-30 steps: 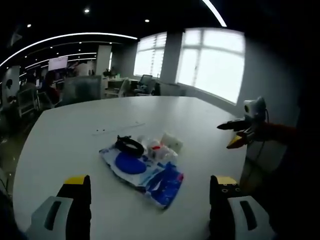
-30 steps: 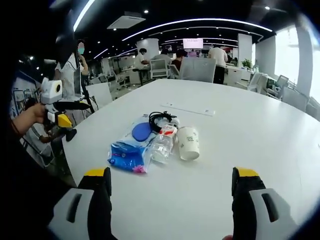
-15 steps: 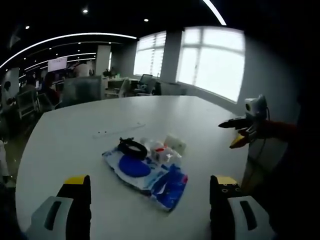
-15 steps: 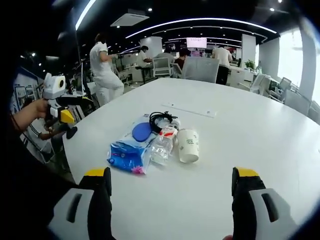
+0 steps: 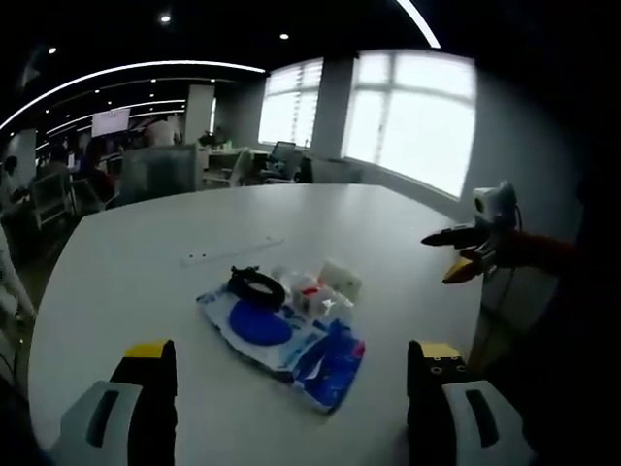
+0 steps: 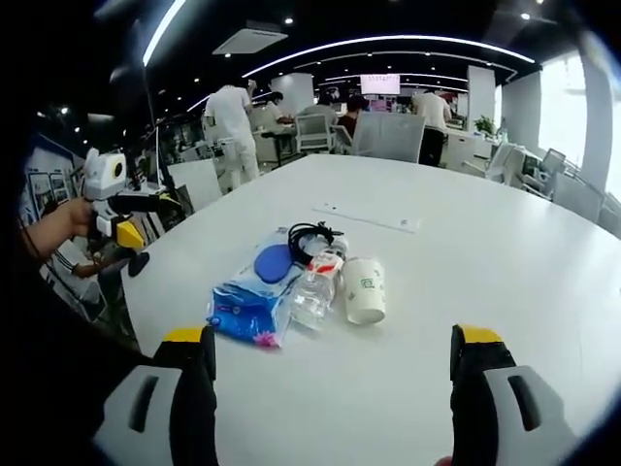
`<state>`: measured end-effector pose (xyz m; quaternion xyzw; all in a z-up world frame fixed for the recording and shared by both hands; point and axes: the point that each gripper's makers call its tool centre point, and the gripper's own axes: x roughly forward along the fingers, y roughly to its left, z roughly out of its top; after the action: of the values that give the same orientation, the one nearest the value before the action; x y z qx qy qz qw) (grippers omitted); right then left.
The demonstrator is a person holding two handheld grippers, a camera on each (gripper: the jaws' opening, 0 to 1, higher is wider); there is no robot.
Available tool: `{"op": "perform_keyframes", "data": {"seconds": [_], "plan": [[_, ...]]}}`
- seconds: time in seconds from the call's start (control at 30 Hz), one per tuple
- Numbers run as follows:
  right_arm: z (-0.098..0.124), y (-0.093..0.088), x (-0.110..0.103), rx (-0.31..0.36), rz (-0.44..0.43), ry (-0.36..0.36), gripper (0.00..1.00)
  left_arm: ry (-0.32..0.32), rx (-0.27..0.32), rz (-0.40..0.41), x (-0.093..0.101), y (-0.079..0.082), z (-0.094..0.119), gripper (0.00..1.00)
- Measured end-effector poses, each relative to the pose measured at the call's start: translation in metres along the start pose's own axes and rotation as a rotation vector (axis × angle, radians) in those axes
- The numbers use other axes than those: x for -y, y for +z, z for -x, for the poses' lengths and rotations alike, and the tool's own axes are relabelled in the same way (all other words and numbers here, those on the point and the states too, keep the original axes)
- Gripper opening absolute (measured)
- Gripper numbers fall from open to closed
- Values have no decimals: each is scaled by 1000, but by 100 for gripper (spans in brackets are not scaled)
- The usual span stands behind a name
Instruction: Arrange the tabletop items into an orderly group along one side of the table until the central work area is clear of visible clutter.
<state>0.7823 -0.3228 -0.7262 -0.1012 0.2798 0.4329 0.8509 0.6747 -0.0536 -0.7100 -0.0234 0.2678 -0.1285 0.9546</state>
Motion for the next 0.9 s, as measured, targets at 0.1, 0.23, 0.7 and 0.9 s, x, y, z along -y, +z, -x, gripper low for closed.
{"op": "perform_keyframes", "data": {"seconds": [0.1, 0.23, 0.7, 0.9], "plan": [[-3, 5, 4, 15, -18, -6, 97, 7, 5, 8, -3, 1, -1, 98], [-7, 9, 6, 25, -9, -15, 97, 11, 10, 1, -5, 2, -1, 97], [-22, 24, 6, 26, -23, 3, 95, 10, 18, 0, -12, 3, -1, 98], [-25, 37, 4, 45, -27, 10, 88, 0, 15, -3, -11, 3, -2, 98]]}}
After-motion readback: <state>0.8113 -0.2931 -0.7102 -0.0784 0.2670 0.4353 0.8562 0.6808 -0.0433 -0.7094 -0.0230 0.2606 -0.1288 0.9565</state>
